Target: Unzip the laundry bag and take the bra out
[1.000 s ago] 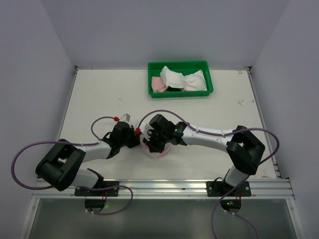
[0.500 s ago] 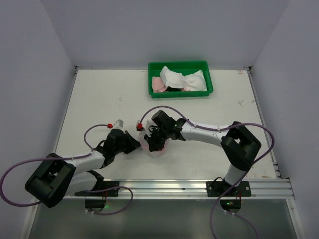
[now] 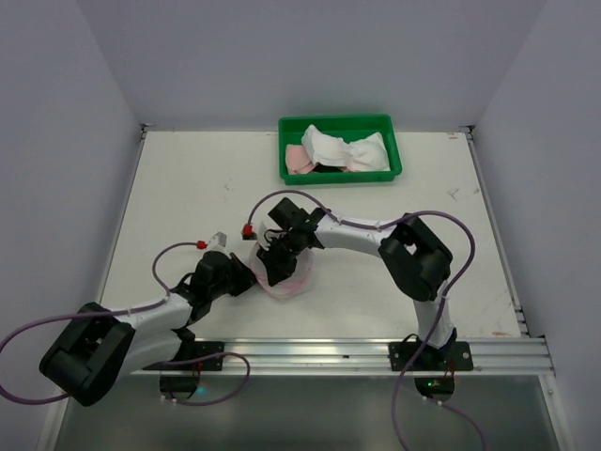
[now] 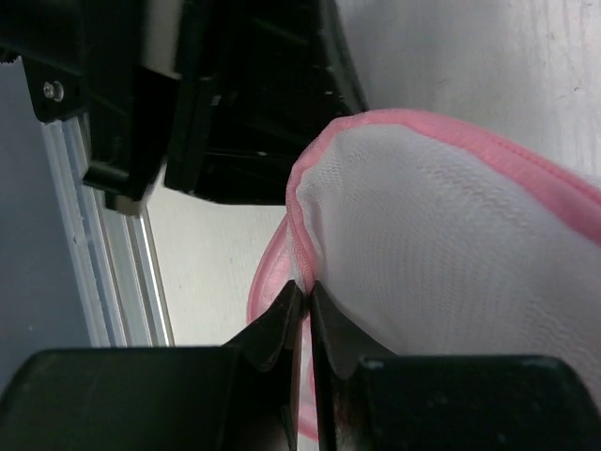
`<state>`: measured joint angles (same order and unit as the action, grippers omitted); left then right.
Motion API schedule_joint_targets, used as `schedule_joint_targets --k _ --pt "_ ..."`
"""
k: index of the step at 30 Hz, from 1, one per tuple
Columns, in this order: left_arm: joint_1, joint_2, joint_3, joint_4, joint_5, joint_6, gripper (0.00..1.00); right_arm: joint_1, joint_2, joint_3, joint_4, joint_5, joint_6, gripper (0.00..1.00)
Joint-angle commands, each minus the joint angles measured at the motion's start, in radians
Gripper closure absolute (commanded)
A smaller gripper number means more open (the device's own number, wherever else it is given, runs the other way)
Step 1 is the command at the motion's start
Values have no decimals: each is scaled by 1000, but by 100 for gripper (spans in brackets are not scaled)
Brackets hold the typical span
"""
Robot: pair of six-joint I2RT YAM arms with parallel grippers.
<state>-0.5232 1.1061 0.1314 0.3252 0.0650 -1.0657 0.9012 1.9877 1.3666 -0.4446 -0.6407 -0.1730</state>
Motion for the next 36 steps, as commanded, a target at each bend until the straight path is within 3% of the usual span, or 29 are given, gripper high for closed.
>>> schedule_joint_targets --k 1,10,18,19,20,23,24,26,29,32,36 --pt "8 -37 -26 -21 -54 -7 99 -30 49 71 -78 -82 -6 91" --pt "18 -115 -32 -116 -100 -14 91 -54 142 111 -189 -83 -14 87" --pt "25 -328 28 -372 -189 -36 70 -67 102 106 -168 -83 6 79" --pt "26 -359 42 -430 -230 -33 67 -68 94 103 -163 -82 7 79" --pt "28 -417 50 -458 -249 -31 56 -68 88 97 -155 -86 12 77" --pt "31 -503 102 -573 -318 -8 30 -73 62 75 -123 -100 30 69" --pt "32 -518 118 -603 -333 1 25 -73 56 69 -103 -96 36 60" --pt "32 -541 167 -679 -372 33 16 -73 28 62 -82 -77 58 58" --pt "32 -575 198 -751 -430 58 9 -73 -32 46 -49 -70 76 51" --pt "32 -591 244 -798 -464 81 3 -73 -107 43 -36 -60 104 37" --pt "32 -589 307 -830 -487 111 0 -71 -211 35 -22 -15 139 23"
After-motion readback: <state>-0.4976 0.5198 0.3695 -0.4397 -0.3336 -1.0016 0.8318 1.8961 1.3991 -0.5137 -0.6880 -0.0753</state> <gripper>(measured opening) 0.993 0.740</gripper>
